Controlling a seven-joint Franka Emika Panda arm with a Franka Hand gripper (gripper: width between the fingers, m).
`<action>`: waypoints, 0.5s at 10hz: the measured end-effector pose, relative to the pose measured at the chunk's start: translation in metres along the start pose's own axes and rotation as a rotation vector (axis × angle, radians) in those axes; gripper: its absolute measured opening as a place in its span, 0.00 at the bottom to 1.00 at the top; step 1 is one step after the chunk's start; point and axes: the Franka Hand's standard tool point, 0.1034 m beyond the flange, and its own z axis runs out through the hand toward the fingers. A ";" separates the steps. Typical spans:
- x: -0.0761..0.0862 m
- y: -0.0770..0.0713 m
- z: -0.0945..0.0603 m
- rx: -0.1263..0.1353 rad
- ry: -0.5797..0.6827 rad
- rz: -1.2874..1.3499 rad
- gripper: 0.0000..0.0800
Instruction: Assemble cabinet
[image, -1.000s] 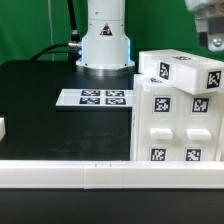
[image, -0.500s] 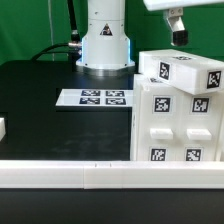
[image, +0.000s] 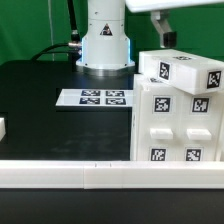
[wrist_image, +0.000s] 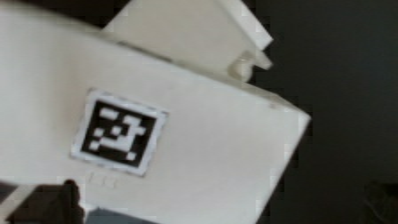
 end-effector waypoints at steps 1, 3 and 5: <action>0.001 0.000 -0.001 -0.006 0.002 -0.109 1.00; 0.006 0.011 0.003 -0.011 -0.003 -0.321 1.00; 0.008 0.012 0.002 -0.019 0.001 -0.441 1.00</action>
Offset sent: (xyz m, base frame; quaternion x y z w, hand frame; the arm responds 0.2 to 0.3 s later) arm 0.0000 0.0000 0.0000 0.0000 0.0000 -0.1938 0.9810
